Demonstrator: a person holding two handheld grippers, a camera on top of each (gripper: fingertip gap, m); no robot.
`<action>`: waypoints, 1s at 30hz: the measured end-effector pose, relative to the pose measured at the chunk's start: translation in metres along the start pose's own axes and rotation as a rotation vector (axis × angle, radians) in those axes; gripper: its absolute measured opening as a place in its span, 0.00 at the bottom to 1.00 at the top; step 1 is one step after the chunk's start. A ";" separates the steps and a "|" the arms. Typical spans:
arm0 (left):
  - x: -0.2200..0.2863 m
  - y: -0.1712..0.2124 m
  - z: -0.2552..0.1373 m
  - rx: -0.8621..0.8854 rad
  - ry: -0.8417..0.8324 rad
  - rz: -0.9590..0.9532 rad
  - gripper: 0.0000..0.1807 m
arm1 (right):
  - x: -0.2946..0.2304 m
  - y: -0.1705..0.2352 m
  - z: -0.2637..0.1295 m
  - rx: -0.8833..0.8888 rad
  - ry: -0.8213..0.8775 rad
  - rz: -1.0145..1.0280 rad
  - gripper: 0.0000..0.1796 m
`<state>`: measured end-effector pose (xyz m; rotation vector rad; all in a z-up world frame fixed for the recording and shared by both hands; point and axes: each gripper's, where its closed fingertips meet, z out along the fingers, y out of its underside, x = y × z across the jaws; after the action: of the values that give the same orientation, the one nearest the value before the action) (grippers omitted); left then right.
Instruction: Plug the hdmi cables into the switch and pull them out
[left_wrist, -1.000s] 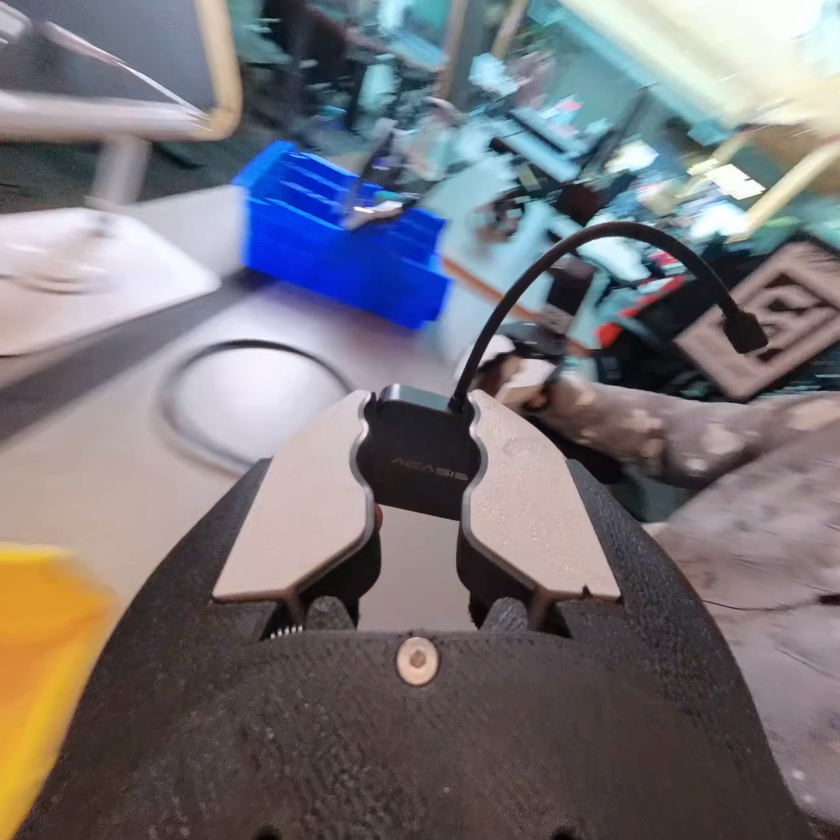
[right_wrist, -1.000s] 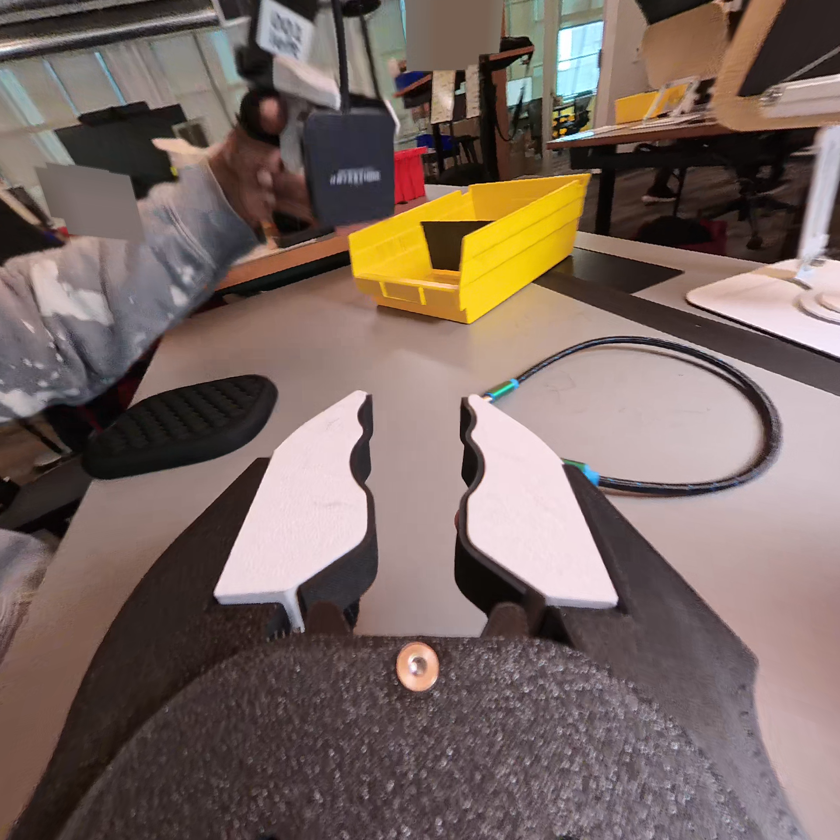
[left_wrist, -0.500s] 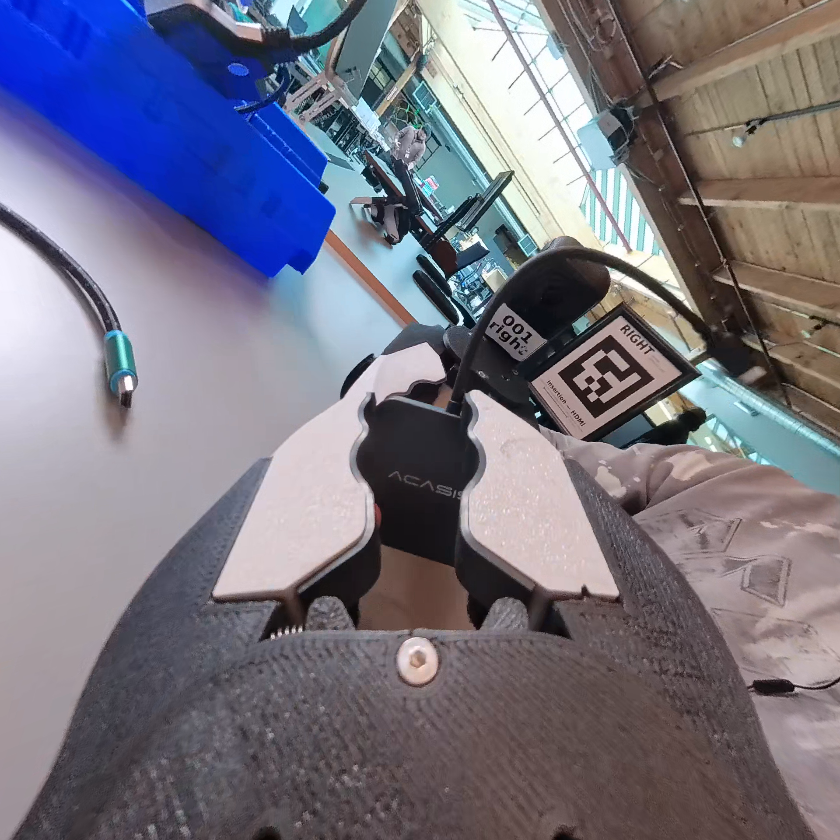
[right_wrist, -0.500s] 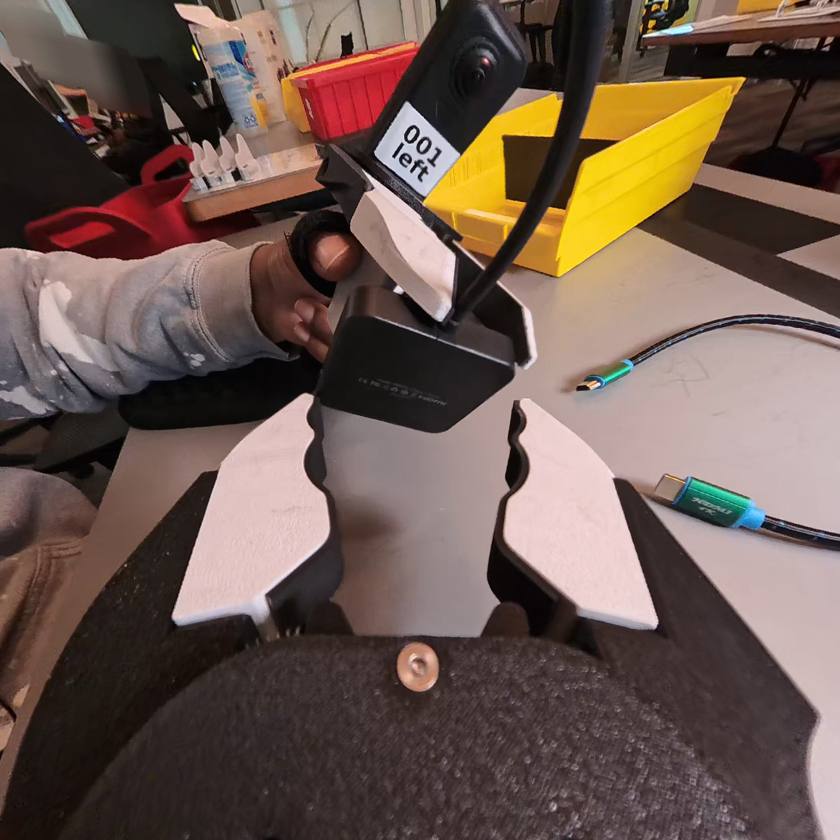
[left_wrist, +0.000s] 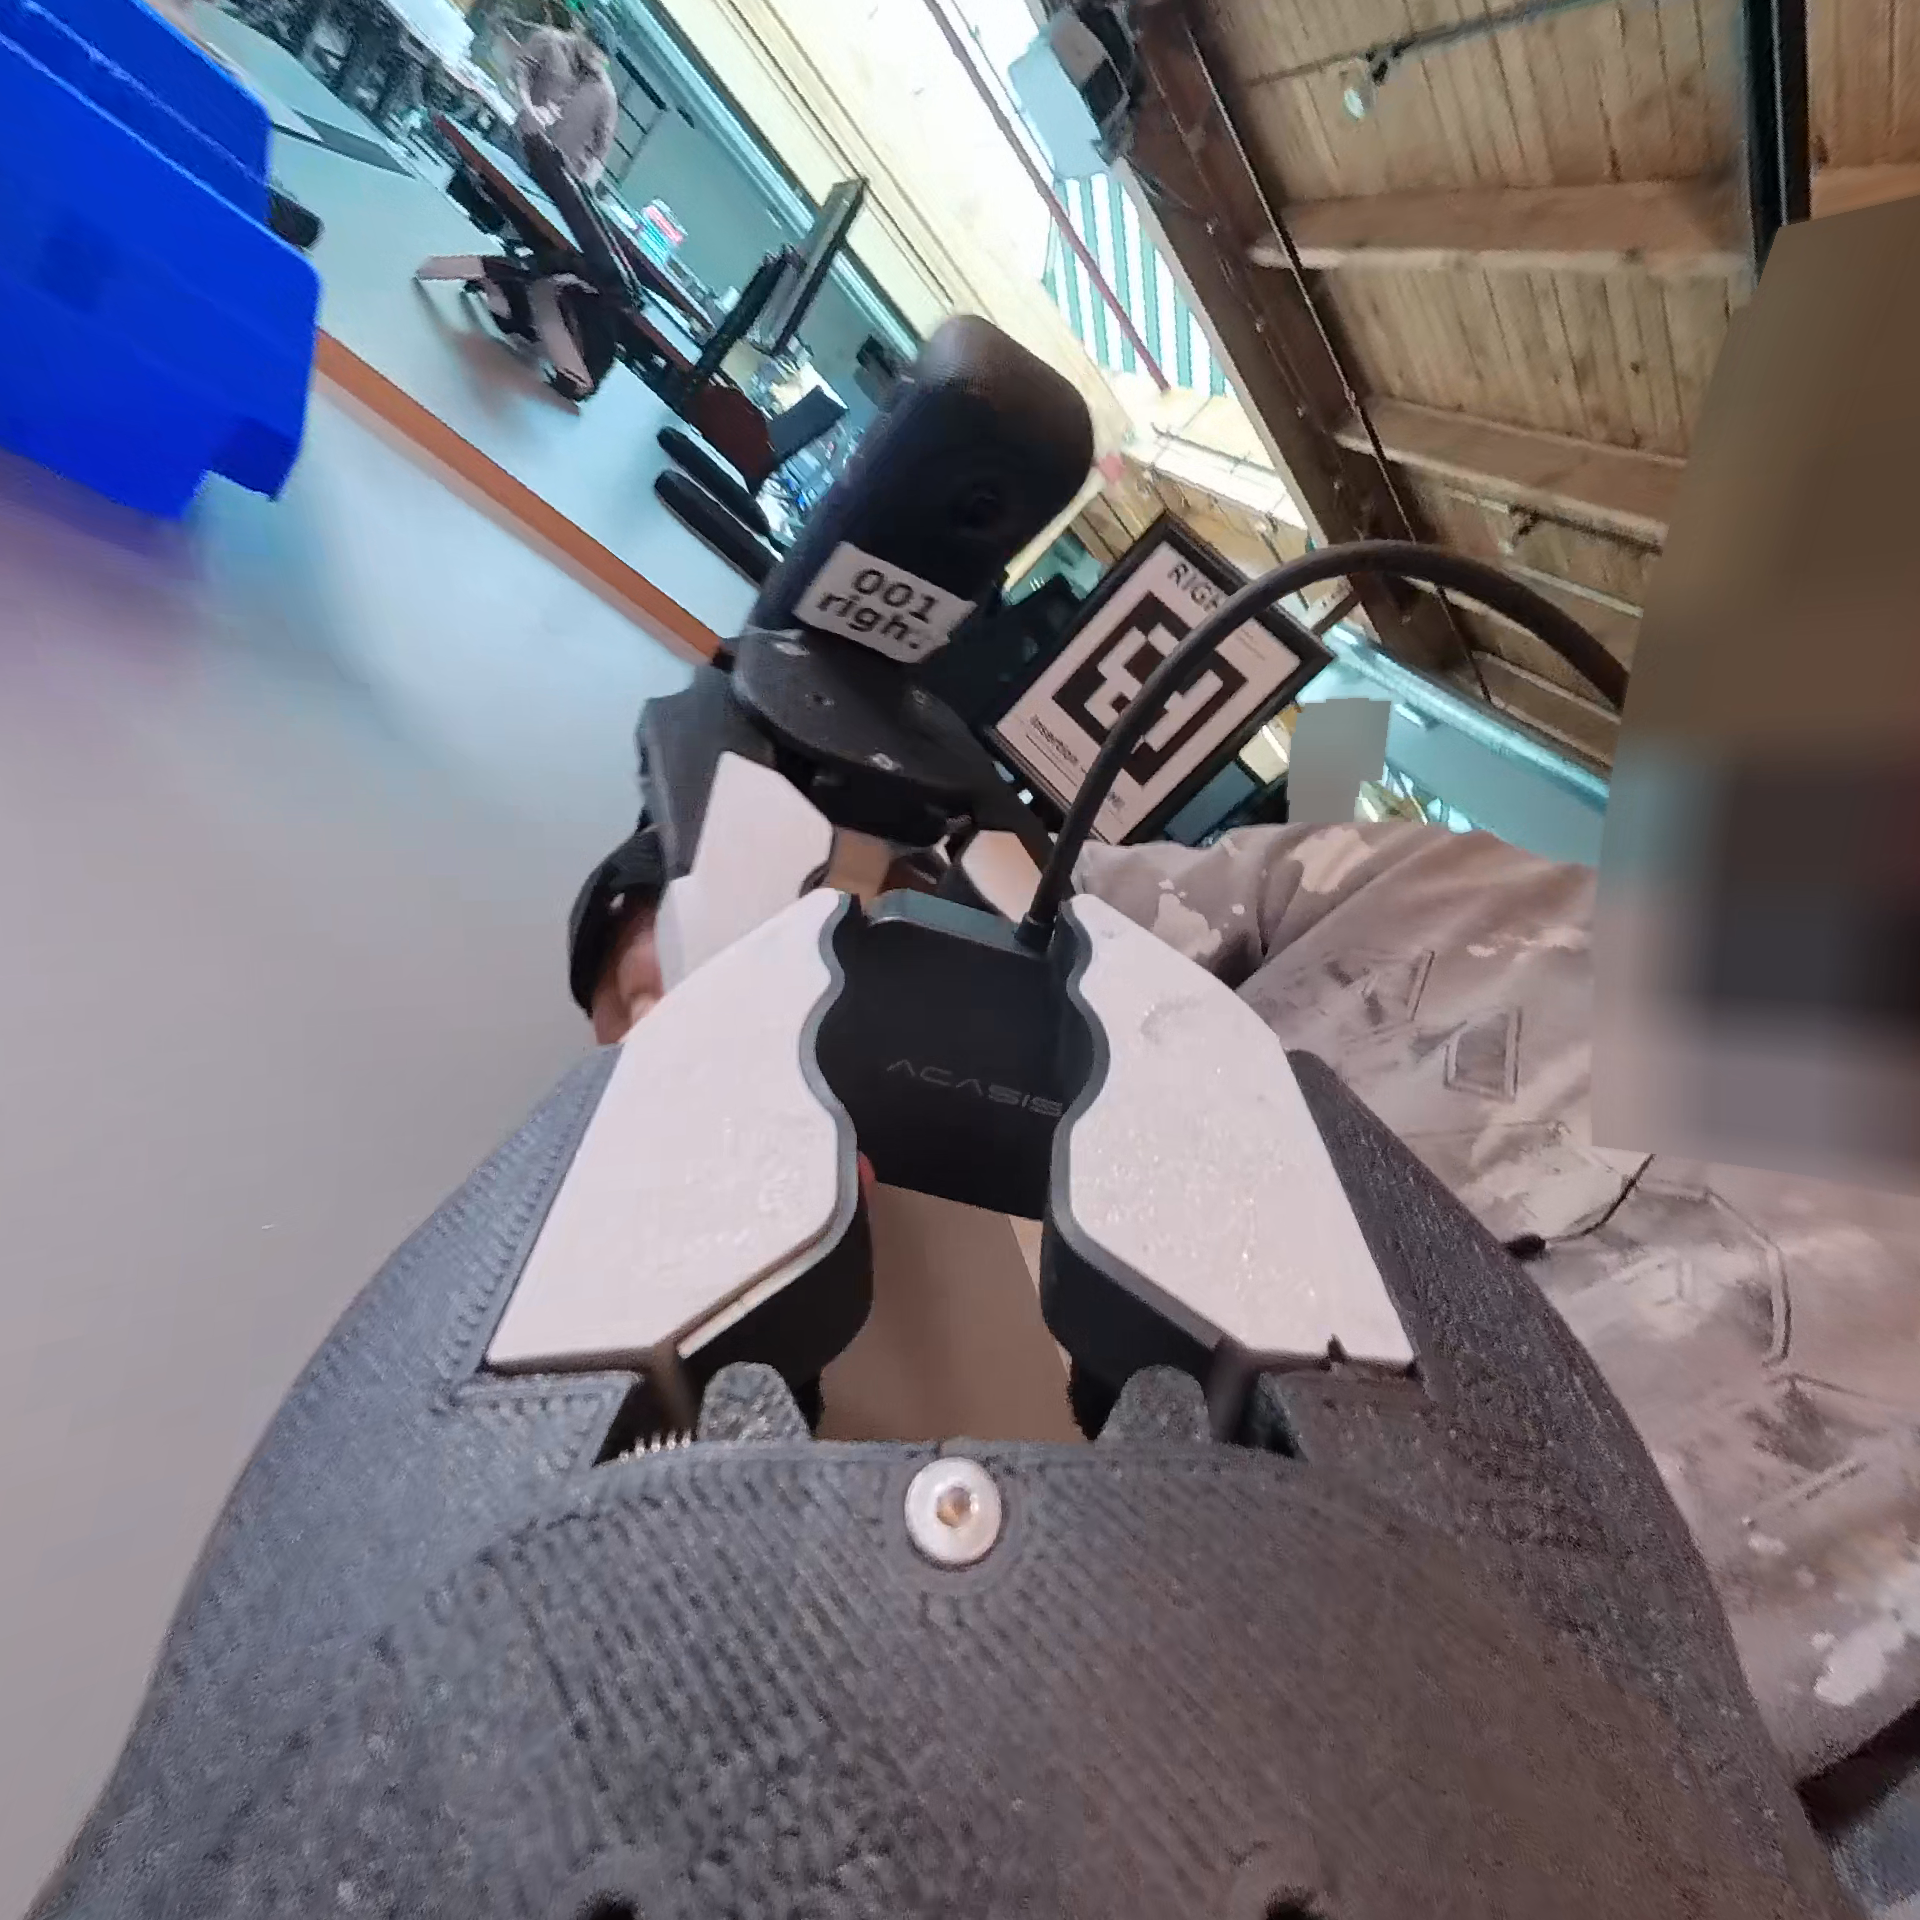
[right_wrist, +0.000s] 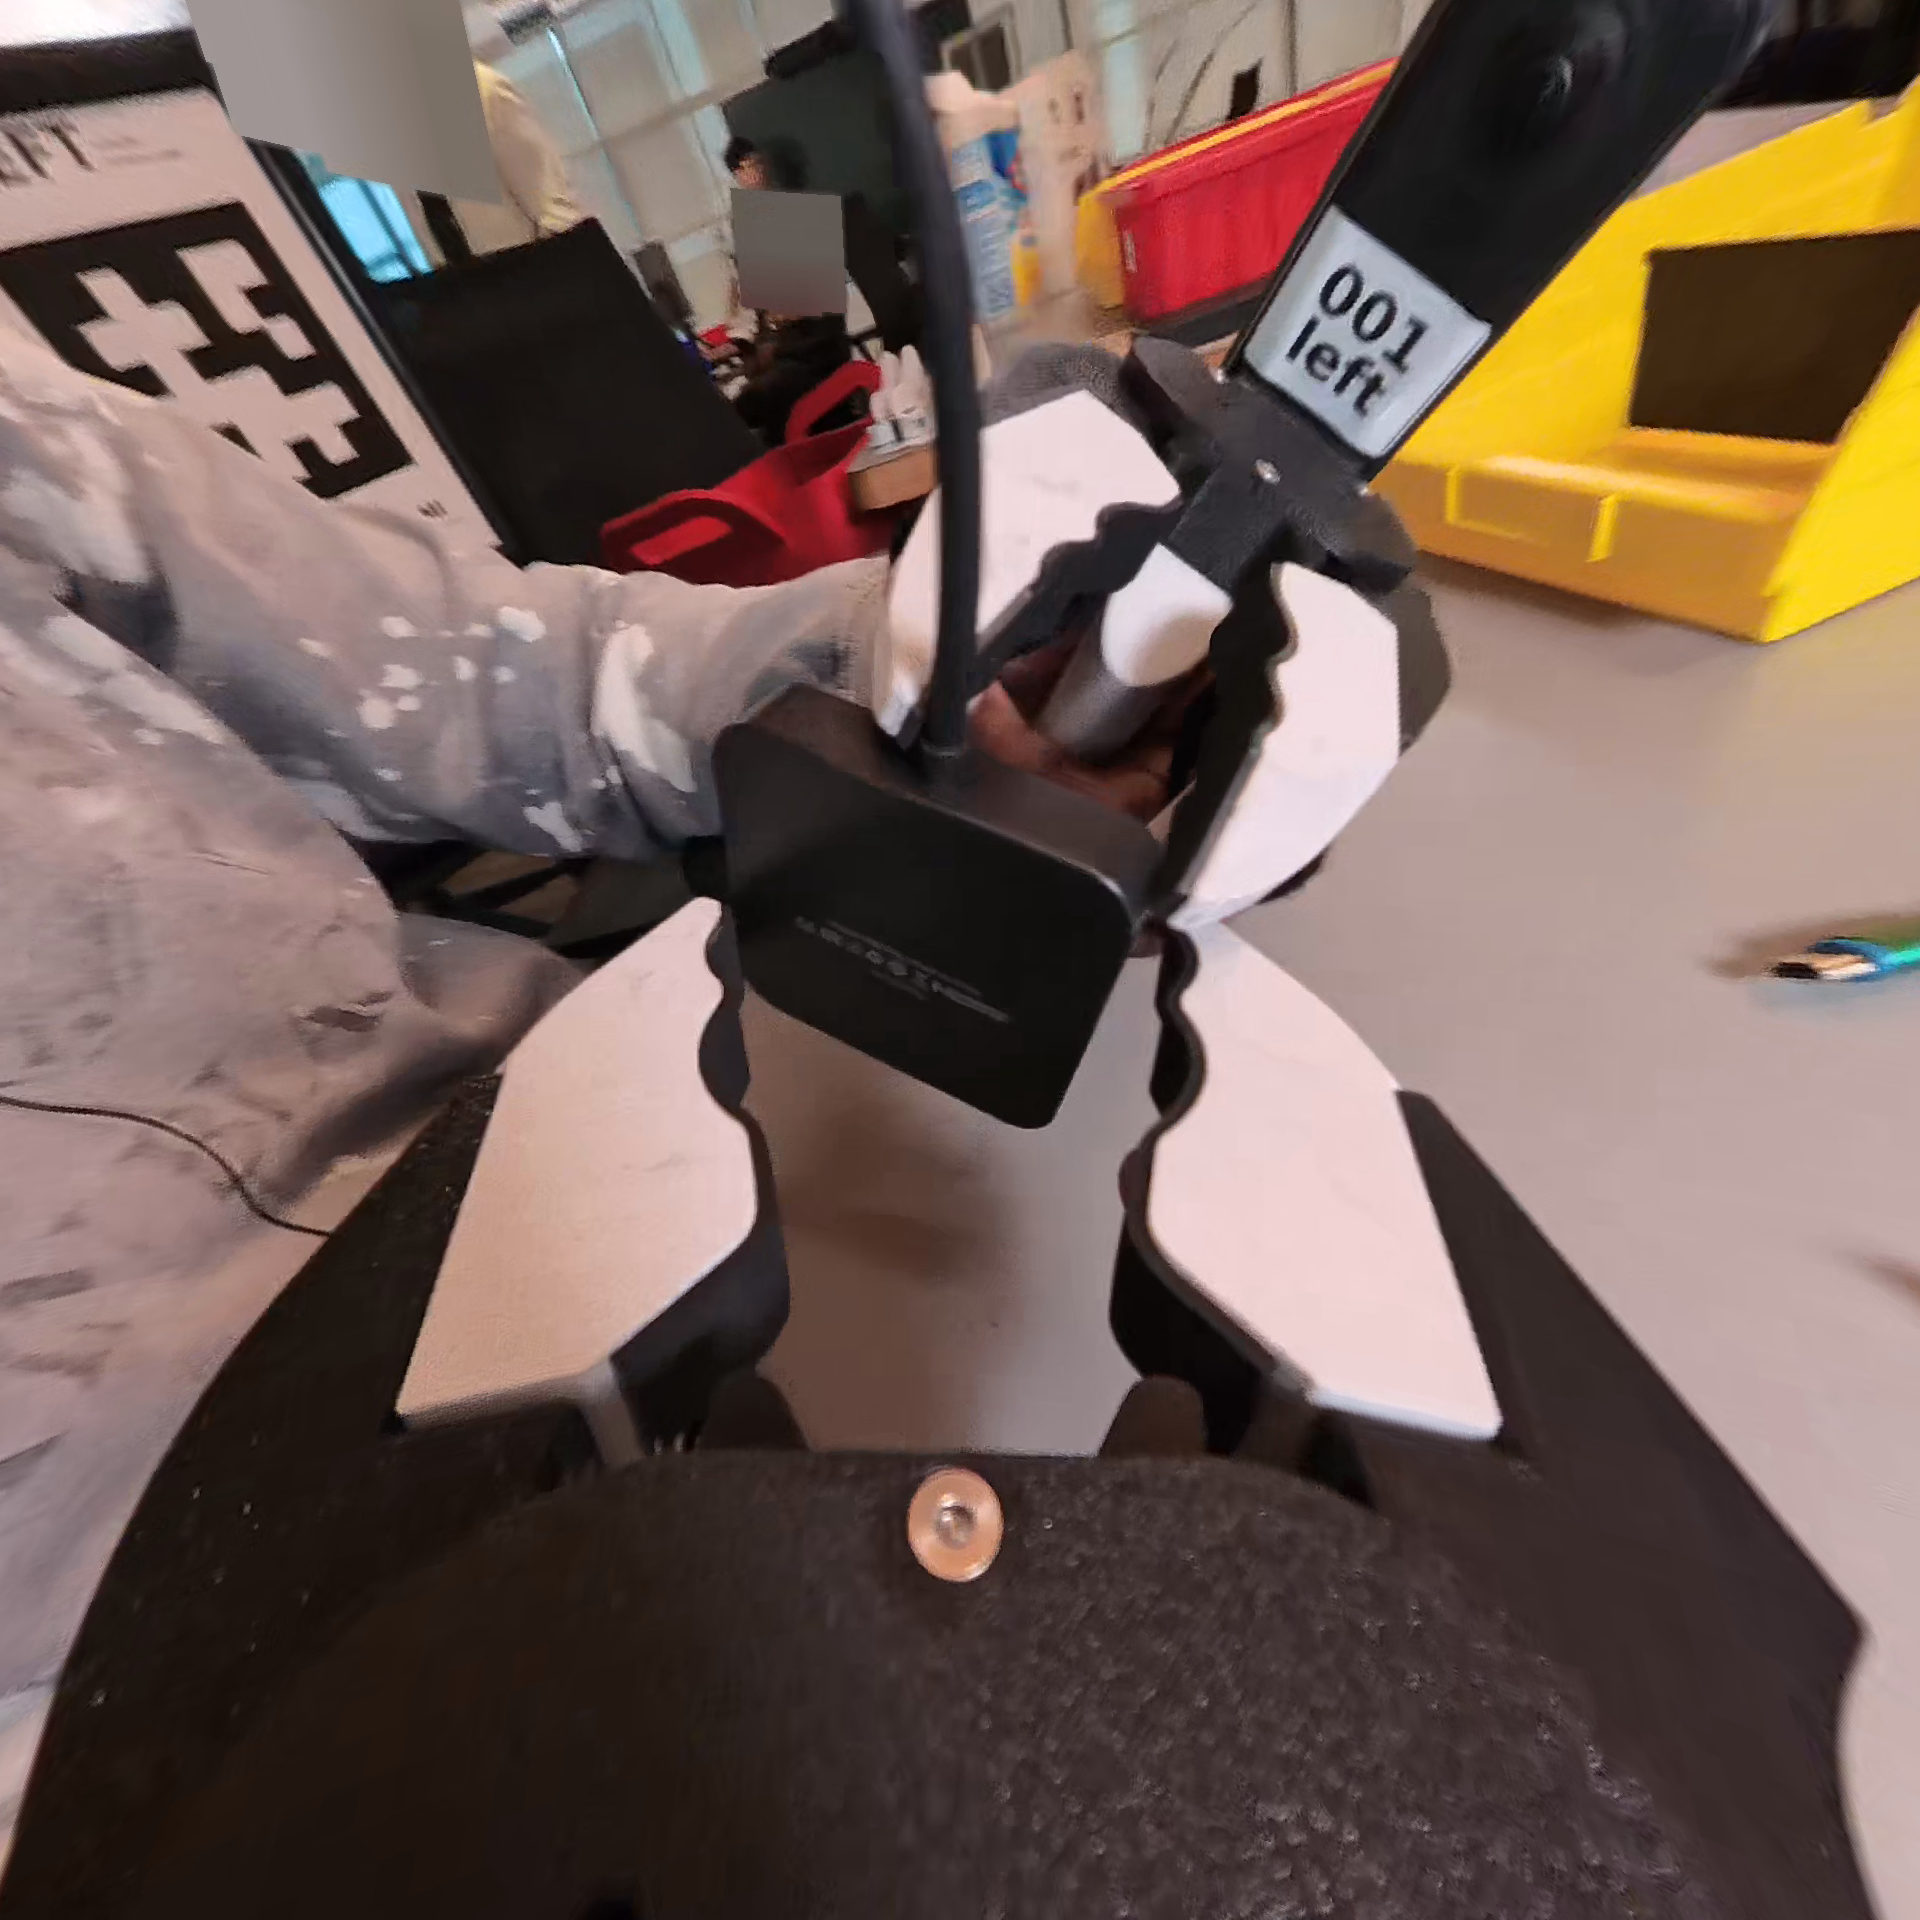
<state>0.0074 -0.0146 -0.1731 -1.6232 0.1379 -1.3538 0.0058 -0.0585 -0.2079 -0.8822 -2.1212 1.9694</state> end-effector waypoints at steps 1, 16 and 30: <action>0.001 0.001 0.001 -0.011 -0.002 0.005 0.20 | -0.001 0.000 -0.001 0.007 -0.008 0.002 0.42; 0.000 -0.019 -0.018 0.096 -0.132 0.079 0.20 | 0.024 -0.044 -0.044 0.344 0.051 0.155 0.07; -0.005 -0.015 -0.006 0.006 -0.373 0.474 0.08 | 0.022 -0.059 -0.053 0.453 0.115 0.038 0.07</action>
<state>-0.0062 -0.0071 -0.1665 -1.6754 0.2735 -0.6811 -0.0076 -0.0011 -0.1504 -0.9209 -1.5122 2.2239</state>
